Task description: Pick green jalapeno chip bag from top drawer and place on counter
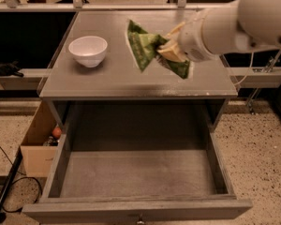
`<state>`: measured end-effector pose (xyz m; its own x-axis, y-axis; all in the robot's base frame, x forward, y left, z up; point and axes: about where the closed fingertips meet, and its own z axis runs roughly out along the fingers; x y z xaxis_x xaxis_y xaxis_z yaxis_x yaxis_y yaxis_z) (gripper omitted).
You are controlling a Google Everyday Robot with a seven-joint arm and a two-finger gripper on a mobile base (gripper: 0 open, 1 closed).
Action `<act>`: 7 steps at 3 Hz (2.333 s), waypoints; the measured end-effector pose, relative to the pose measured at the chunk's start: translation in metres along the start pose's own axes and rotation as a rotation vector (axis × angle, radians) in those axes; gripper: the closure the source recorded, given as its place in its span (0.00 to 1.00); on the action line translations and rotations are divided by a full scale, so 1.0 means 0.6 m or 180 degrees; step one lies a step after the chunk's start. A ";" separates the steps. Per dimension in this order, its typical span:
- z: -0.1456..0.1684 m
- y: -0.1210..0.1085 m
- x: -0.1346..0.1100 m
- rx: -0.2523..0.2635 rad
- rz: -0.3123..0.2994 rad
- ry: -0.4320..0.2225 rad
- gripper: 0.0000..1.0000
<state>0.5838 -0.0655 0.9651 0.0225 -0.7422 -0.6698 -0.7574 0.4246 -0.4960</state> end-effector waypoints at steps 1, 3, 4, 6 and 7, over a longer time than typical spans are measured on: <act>0.066 -0.043 -0.015 -0.0050 -0.0116 0.0074 1.00; 0.163 -0.099 0.020 -0.0156 -0.0119 0.0045 1.00; 0.199 -0.089 0.058 -0.0220 -0.0040 0.0014 1.00; 0.214 -0.059 0.093 -0.0275 0.0022 0.0031 0.81; 0.214 -0.058 0.093 -0.0276 0.0022 0.0030 0.58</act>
Offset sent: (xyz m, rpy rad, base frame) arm 0.1298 0.0279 -0.0355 -0.0595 0.0264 0.0621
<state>0.6956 -0.0549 0.8742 0.0113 -0.7445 -0.6675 -0.8111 0.3835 -0.4415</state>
